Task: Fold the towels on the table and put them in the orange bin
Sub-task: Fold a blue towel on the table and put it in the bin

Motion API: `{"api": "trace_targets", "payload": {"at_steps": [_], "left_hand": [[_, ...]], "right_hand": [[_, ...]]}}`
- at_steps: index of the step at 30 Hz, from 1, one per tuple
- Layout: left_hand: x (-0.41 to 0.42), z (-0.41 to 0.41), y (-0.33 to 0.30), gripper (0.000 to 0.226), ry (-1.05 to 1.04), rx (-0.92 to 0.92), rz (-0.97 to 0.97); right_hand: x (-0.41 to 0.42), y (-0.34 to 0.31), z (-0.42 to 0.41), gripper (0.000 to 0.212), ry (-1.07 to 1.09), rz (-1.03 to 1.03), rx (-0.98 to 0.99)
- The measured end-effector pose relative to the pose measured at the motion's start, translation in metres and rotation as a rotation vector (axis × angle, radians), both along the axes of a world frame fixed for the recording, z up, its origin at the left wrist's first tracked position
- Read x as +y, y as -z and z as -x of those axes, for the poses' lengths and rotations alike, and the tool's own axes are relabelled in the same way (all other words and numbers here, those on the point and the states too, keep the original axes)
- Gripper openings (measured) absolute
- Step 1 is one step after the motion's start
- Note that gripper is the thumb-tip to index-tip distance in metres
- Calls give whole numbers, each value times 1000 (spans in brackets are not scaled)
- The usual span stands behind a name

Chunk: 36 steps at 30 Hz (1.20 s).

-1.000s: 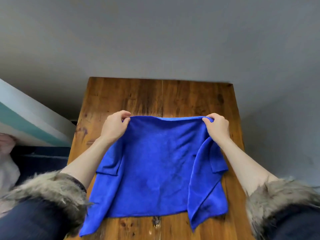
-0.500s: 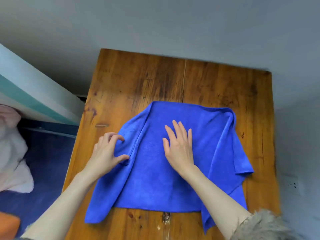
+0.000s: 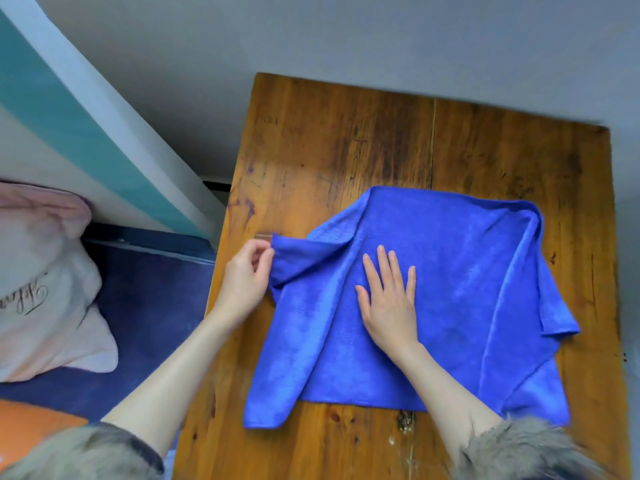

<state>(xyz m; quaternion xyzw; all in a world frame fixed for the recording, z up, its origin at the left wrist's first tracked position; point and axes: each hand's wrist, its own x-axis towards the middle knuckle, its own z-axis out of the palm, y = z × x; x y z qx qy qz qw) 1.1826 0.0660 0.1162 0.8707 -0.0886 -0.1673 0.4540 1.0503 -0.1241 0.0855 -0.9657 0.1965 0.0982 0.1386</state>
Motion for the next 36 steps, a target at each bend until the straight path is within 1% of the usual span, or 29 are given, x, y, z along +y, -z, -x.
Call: {"api": "trace_targets", "payload": {"at_steps": [2, 5, 8, 10, 11, 13, 15, 16, 17, 19, 21, 24, 27, 30, 33, 36], "left_hand": [[-1, -25, -5, 8, -61, -7, -19], [-4, -72, -15, 15, -107, -135, -69], [-7, -103, -18, 21, -114, -179, -112], [-7, -103, -18, 28, -50, -220, -133], [-5, -98, -16, 33, -11, -280, -180], [0, -80, -10, 39, 81, -431, -333], [5, -58, 0, 39, 216, -501, -392], [6, -49, 6, 42, 305, -486, -404], [6, -42, 12, 47, 393, -431, -428], [6, -35, 26, 58, 502, -332, -508], [7, -38, 39, 63, 524, -336, -597], [11, -45, 47, 64, 535, -409, -684], [14, -50, 48, 64, 544, -437, -700], [14, -46, 47, 59, 511, -410, -698], [6, -23, 45, 58, 511, -392, -721], [-16, 11, 41, 59, 576, -368, -705]], "right_hand": [[2, 1, 1, 51, 12, 32, -13], [5, 2, -2, 53, 17, 86, -32], [6, 4, -2, 54, 23, 101, -36], [6, 4, -1, 54, 25, 104, -39], [6, 4, -1, 54, 26, 109, -43], [7, 2, -3, 54, 33, 106, -47], [10, 2, -5, 53, 56, 81, -57], [11, 2, -6, 54, 69, 66, -64], [12, 3, -7, 54, 76, 55, -69], [13, 3, -8, 56, 78, 48, -72], [15, 5, -10, 57, 81, 62, -67], [18, 9, -11, 58, 93, 103, -57], [23, 11, -15, 59, 105, 119, -46], [27, 10, -20, 61, 116, 87, -21], [20, 4, -17, 61, 59, 36, -19], [-4, -10, 2, 60, 22, 25, -69]]}}
